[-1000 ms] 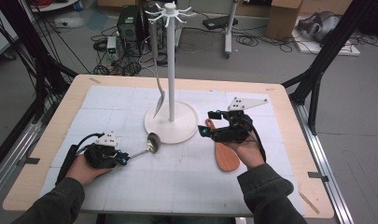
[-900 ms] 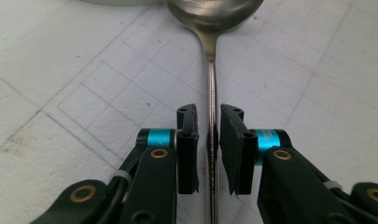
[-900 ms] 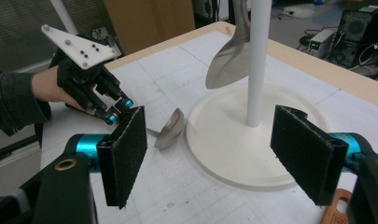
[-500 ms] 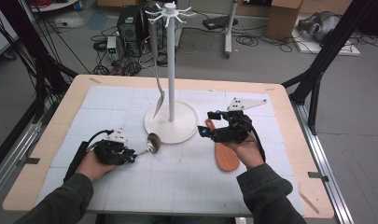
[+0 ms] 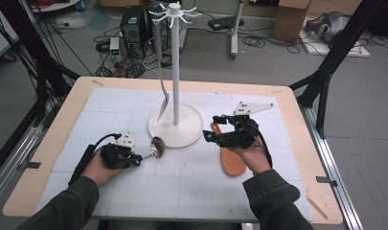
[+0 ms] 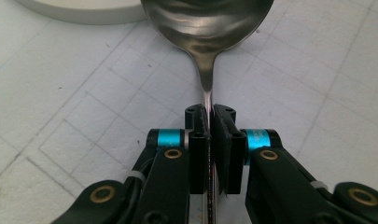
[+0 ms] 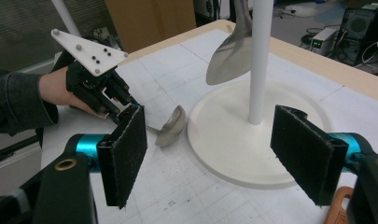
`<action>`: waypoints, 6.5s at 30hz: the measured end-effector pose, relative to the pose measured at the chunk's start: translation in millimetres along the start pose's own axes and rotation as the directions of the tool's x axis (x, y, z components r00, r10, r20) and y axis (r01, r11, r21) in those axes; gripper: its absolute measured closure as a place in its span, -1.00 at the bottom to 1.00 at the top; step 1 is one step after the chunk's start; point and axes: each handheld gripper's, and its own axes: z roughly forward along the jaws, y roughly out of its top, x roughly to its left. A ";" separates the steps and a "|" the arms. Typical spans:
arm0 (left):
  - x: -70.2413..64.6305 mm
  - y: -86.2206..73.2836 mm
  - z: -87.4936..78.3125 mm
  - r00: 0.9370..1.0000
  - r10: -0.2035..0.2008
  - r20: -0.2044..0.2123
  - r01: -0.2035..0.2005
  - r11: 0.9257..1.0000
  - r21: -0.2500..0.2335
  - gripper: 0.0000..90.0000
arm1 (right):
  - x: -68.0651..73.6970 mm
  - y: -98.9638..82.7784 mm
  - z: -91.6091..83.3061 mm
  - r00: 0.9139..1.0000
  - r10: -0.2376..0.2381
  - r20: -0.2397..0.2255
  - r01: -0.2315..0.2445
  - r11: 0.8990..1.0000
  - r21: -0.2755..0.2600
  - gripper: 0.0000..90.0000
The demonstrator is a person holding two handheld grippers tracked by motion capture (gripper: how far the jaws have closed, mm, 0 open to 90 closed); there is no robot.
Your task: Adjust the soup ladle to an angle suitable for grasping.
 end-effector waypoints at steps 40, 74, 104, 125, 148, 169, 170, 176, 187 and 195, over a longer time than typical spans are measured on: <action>-50.4 63.0 39.4 0.951 0.244 0.190 -0.242 0.970 -0.029 0.87 | -0.9 -15.4 -16.8 1.000 0.011 0.018 -0.011 1.000 -0.005 -0.41; -47.6 52.5 23.5 0.951 0.224 0.215 -0.213 0.974 -0.071 0.45 | 4.3 -17.9 0.0 1.000 -0.006 -0.002 0.006 0.999 0.054 -0.42; -21.0 -13.7 -26.2 0.976 0.136 0.171 -0.116 0.985 -0.126 0.36 | 6.8 -23.1 4.3 1.000 0.001 -0.004 -0.001 0.998 0.057 -0.42; -17.3 -23.5 -15.6 0.965 0.164 0.204 -0.157 0.986 -0.048 0.59 | 7.4 -24.2 8.5 1.000 0.013 -0.006 -0.013 0.999 0.051 -0.42; -15.3 -2.1 1.3 0.960 0.177 0.217 -0.170 0.984 -0.050 0.62 | 9.8 -25.6 13.9 1.000 0.004 -0.025 -0.002 0.998 0.057 -0.42; -13.0 -16.9 -10.8 0.961 0.181 0.211 -0.179 0.983 -0.028 0.60 | 18.9 -24.4 30.6 0.998 -0.022 -0.065 0.028 0.995 0.097 -0.38; -13.2 -16.9 -10.6 0.961 0.176 0.212 -0.174 0.984 -0.031 0.61 | 20.1 -23.9 32.9 0.997 -0.028 -0.071 0.035 0.994 0.100 -0.37; -14.7 -15.8 -12.4 0.957 0.183 0.225 -0.179 0.983 -0.036 0.62 | 24.3 -22.7 46.1 0.994 -0.043 -0.105 0.057 0.990 0.131 -0.37; -19.0 -1.6 -28.3 0.954 0.223 0.199 -0.213 0.975 -0.071 0.62 | 30.4 -22.4 79.2 0.978 -0.055 -0.200 0.097 0.973 0.208 -0.37; -25.1 8.3 -29.6 0.945 0.258 0.203 -0.249 0.966 -0.069 0.62 | 36.9 -30.3 104.8 0.964 -0.084 -0.252 0.163 0.938 0.308 -0.34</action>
